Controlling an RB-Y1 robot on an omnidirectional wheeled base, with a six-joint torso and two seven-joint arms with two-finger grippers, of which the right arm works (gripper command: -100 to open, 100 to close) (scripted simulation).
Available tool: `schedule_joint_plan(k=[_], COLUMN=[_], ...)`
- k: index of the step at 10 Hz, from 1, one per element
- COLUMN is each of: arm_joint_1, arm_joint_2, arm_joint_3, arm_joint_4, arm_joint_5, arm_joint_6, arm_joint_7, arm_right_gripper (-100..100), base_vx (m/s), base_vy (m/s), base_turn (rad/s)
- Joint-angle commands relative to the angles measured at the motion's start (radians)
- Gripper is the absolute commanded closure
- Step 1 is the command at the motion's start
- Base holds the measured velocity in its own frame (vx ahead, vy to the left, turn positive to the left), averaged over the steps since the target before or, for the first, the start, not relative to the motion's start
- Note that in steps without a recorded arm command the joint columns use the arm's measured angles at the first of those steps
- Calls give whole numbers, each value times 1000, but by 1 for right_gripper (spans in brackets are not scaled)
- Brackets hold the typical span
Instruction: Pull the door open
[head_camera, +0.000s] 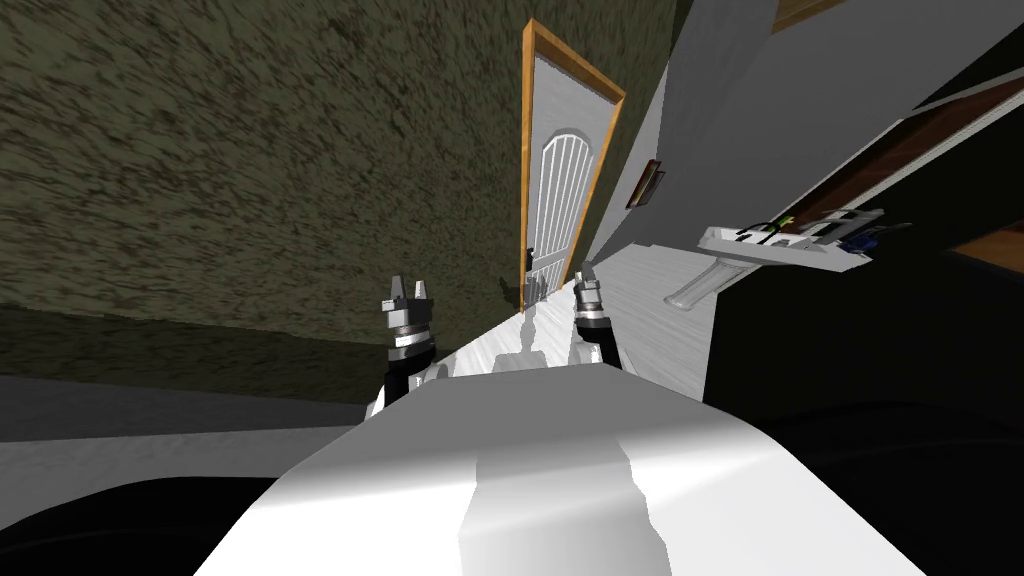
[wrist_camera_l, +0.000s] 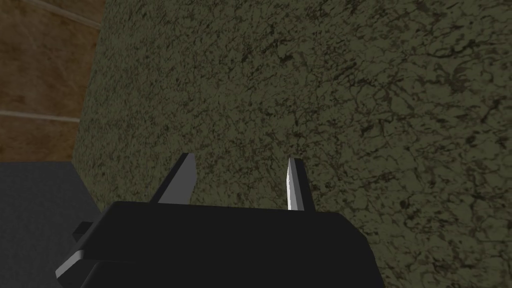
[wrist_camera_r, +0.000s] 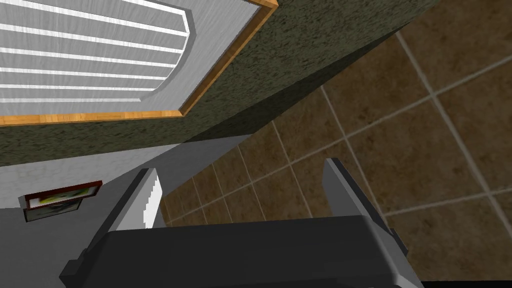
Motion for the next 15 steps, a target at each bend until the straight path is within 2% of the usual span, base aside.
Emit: schedule_joint_plan(k=[1, 7, 15], arm_joint_1=[-21, -92, -201], arm_joint_2=[-19, -60, -116], arm_joint_3=[-3, -13, -27], arm_joint_4=[48, 189, 407], arm_joint_5=[26, 94, 200], arm_joint_6=[-9, -35, -76], arm_joint_7=[20, 73, 156], arm_right_gripper=[-100, -100, -100], base_vx=[137, 101, 96], base_vy=[-58, -41, -47], base_turn=[34, 31, 34])
